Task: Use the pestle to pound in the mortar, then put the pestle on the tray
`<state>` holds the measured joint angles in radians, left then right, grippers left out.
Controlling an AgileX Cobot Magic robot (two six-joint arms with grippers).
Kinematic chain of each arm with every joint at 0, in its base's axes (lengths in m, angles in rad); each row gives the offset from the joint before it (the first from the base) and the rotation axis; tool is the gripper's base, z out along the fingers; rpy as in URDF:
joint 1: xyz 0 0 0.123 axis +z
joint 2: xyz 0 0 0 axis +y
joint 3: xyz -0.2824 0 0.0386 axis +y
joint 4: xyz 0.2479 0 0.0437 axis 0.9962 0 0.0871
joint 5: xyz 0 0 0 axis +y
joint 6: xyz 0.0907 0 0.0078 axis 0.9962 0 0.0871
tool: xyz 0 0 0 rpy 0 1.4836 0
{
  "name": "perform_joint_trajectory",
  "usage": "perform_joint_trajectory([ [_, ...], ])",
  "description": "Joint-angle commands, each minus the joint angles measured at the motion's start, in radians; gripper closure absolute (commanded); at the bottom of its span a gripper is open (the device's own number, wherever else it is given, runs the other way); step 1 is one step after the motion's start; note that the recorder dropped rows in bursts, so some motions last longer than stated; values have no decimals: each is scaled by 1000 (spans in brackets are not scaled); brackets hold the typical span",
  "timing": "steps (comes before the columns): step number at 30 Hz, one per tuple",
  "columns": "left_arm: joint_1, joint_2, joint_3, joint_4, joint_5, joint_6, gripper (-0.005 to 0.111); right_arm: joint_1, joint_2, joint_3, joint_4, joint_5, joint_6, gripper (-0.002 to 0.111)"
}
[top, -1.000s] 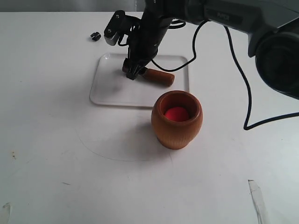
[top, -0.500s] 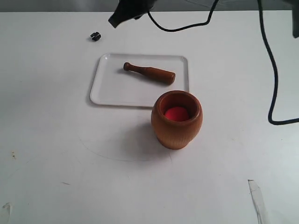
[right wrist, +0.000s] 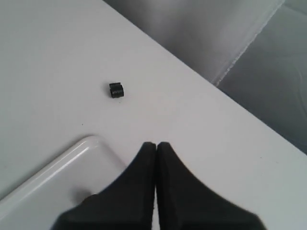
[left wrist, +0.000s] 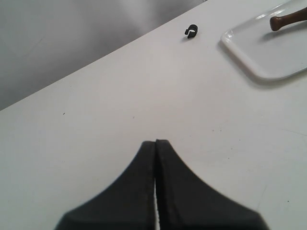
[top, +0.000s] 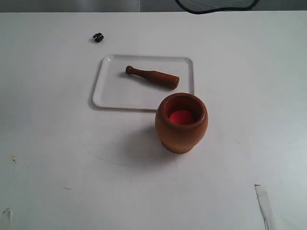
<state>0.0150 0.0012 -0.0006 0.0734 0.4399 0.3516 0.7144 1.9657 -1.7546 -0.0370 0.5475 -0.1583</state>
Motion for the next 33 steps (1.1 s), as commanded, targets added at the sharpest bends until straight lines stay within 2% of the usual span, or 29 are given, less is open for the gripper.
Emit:
perform_joint_trajectory([
  [1,-8,-1,1,-7,-3,-8,107,-8,-161,213,-16,-195,6,108],
  [13,-8,-1,1,-7,-3,-8,107,-8,-704,937,-13,-948,6,108],
  [18,-8,-1,1,-7,-3,-8,107,-6,-928,1180,-13,-1156,19,108],
  [24,-8,-1,1,-7,-3,-8,107,-6,-1168,1410,-13,-1274,78,108],
  [33,-8,-1,1,-7,-3,-8,107,-6,-1485,1641,-17,-1200,164,108],
])
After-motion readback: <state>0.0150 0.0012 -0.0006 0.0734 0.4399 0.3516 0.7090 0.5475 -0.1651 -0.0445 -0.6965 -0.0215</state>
